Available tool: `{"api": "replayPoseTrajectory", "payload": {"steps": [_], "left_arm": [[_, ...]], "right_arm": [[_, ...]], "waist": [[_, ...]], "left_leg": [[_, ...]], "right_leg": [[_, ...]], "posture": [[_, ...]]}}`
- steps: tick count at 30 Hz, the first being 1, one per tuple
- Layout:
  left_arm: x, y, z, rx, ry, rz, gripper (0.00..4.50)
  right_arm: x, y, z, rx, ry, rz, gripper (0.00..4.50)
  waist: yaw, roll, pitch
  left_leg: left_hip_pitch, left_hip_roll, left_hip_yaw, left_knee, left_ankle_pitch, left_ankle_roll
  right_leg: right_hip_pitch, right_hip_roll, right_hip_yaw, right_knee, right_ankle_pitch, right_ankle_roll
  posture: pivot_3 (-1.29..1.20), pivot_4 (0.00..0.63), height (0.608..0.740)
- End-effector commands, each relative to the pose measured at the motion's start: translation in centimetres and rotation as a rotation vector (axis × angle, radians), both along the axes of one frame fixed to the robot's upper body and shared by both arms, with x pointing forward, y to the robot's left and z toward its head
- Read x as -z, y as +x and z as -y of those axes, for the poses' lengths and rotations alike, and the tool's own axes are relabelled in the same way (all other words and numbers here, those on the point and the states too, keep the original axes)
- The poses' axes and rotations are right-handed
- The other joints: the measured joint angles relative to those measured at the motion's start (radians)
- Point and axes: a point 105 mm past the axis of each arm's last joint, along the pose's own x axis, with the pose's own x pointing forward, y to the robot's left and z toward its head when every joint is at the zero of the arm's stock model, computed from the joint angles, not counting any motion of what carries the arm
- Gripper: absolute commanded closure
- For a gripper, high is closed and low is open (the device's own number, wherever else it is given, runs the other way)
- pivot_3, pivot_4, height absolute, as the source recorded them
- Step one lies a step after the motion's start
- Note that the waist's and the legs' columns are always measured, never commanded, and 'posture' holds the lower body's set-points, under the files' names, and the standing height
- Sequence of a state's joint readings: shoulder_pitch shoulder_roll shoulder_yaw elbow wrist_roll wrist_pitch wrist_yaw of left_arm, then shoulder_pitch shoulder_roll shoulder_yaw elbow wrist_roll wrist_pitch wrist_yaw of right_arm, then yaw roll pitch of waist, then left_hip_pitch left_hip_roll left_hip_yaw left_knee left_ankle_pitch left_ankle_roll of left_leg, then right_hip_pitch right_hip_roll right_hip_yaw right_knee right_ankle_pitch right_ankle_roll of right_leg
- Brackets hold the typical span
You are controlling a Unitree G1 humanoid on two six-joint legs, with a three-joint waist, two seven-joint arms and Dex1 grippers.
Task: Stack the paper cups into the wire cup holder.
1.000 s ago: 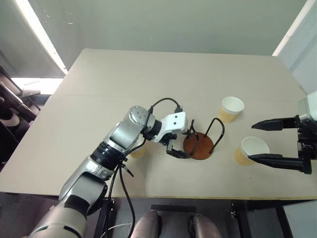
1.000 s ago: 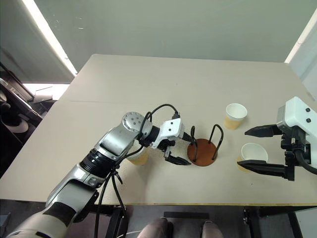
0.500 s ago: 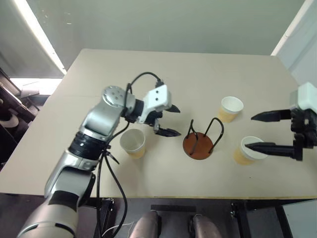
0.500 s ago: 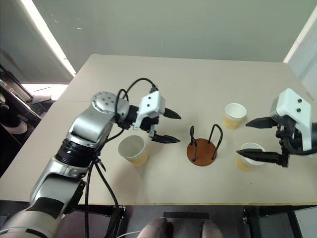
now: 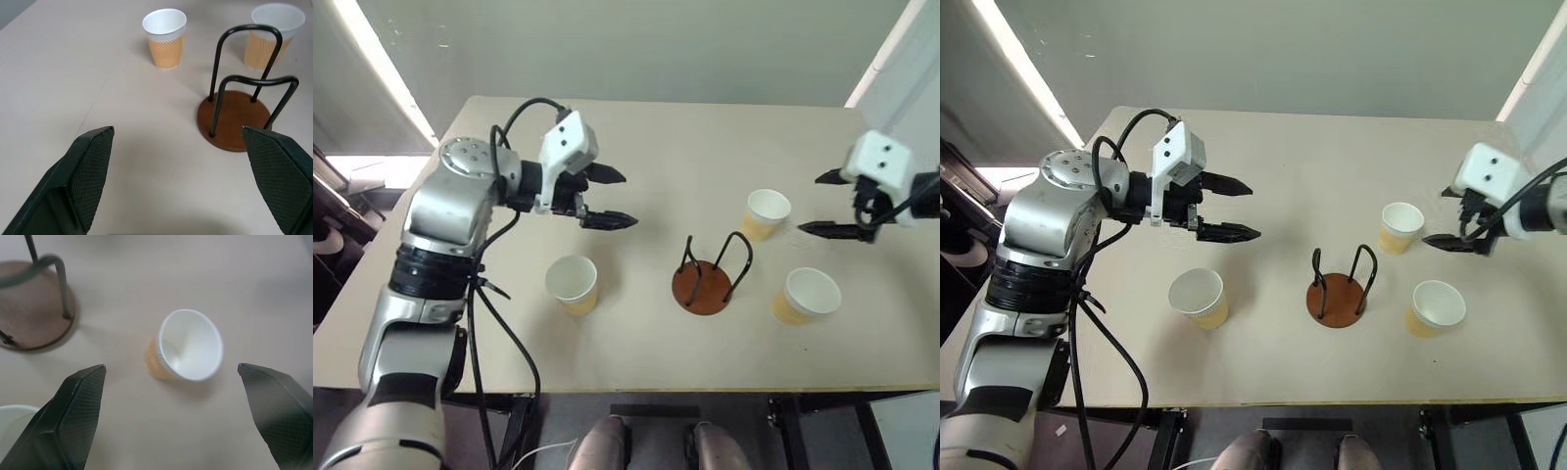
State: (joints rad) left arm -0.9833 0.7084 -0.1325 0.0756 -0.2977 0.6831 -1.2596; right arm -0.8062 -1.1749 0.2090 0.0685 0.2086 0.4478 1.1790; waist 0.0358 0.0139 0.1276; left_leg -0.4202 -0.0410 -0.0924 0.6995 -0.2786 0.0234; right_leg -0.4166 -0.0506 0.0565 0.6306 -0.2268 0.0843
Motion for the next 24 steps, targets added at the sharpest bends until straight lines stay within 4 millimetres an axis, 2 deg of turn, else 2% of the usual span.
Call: {"api": "replayPoseTrajectory", "payload": {"steps": [1, 7, 11, 20, 22, 24], "left_arm": [[-1.5, -1.1, -0.1, 0.025, -0.042, 0.020, 0.05], [-1.2, -1.5, -0.5, 0.026, -0.024, 0.009, 0.05], [-1.2, -1.4, -0.6, 0.020, -0.017, 0.011, 0.05], [-1.2, -1.5, -0.4, 0.022, -0.021, 0.012, 0.05], [-1.1, -1.5, -0.3, 0.024, -0.018, 0.012, 0.00], [-1.0, -1.4, -0.2, 0.025, -0.016, 0.012, 0.00]], "right_arm": [[-0.6, 0.9, -0.1, -0.034, -0.086, 0.029, 0.00], [0.4, 2.9, -0.8, -0.076, -0.164, 0.010, 0.00], [0.8, 3.8, -2.0, -0.110, -0.144, -0.017, 0.00], [2.7, 4.9, -1.9, -0.120, -0.208, -0.072, 0.00], [3.0, 5.0, -2.0, -0.122, -0.218, -0.083, 0.37], [3.2, 5.2, -2.1, -0.123, -0.220, -0.085, 0.96]], "waist": [[0.000, 0.000, 0.000], [-0.002, 0.000, 0.000], [-0.003, 0.000, 0.000], [-0.001, 0.000, 0.000], [-0.002, 0.000, 0.000], [-0.002, 0.000, 0.000]], "left_leg": [[-0.001, 0.000, 0.000, 0.000, 0.000, 0.000], [-0.001, 0.000, 0.000, -0.001, 0.000, 0.000], [-0.001, 0.000, 0.000, -0.001, 0.000, 0.000], [-0.001, 0.000, 0.000, -0.001, 0.000, 0.000], [-0.001, 0.000, 0.000, -0.002, 0.000, -0.001], [-0.001, 0.000, 0.000, -0.002, 0.000, -0.001]], "right_leg": [[0.000, 0.000, 0.000, 0.000, 0.000, 0.000], [0.000, 0.000, 0.000, -0.001, 0.000, 0.000], [0.000, 0.000, 0.000, -0.001, 0.000, -0.001], [0.000, 0.000, 0.000, -0.002, 0.000, -0.001], [0.000, 0.000, 0.000, -0.002, 0.000, -0.002], [0.000, 0.000, 0.000, -0.002, 0.000, -0.002]], "posture": [[0.00, 0.150, 0.740], [0.00, 0.150, 0.740], [0.00, 0.150, 0.740], [0.00, 0.150, 0.740], [0.00, 0.150, 0.740], [0.00, 0.150, 0.740]]}}
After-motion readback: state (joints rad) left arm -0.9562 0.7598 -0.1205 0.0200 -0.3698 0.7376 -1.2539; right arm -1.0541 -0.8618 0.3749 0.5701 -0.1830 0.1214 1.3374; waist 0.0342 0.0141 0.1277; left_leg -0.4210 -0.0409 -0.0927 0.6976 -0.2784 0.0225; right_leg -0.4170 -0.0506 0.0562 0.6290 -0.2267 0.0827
